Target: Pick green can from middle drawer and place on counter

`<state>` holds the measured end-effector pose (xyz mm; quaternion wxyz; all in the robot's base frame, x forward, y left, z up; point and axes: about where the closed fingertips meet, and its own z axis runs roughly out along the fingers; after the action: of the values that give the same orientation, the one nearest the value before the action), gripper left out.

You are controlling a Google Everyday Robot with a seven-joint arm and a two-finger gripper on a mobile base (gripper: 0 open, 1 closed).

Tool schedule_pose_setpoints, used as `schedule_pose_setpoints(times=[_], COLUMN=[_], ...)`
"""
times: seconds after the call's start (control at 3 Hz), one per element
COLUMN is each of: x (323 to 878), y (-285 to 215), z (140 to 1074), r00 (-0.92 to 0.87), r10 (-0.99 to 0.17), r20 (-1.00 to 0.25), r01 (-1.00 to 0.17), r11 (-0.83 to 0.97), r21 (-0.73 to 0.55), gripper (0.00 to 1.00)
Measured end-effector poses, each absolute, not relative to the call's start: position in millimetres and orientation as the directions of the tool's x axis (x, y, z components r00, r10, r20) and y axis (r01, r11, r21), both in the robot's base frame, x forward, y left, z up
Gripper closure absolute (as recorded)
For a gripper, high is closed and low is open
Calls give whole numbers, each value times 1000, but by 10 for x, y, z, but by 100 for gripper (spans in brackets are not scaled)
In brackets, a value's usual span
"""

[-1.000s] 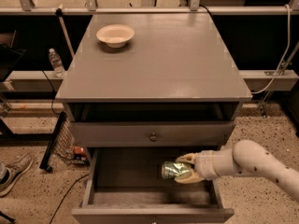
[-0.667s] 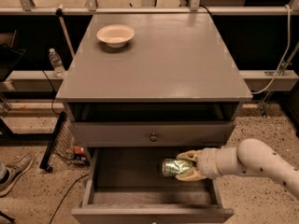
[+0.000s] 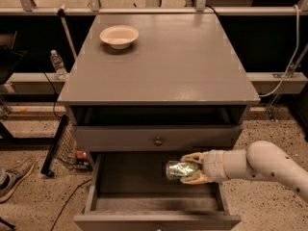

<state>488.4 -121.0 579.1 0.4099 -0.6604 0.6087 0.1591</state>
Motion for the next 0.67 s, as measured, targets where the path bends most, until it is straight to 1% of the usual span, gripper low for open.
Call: schedule_pose_setpoints(times=[0.33, 0.67], x=[4883, 4885], y=[-1205, -1209], z=[5865, 6152], r00=[221, 265], r10=[-677, -693], r20=[-702, -670], r01=[-929, -905], r11=[73, 62], r21=[-363, -422], gripper=[100, 100])
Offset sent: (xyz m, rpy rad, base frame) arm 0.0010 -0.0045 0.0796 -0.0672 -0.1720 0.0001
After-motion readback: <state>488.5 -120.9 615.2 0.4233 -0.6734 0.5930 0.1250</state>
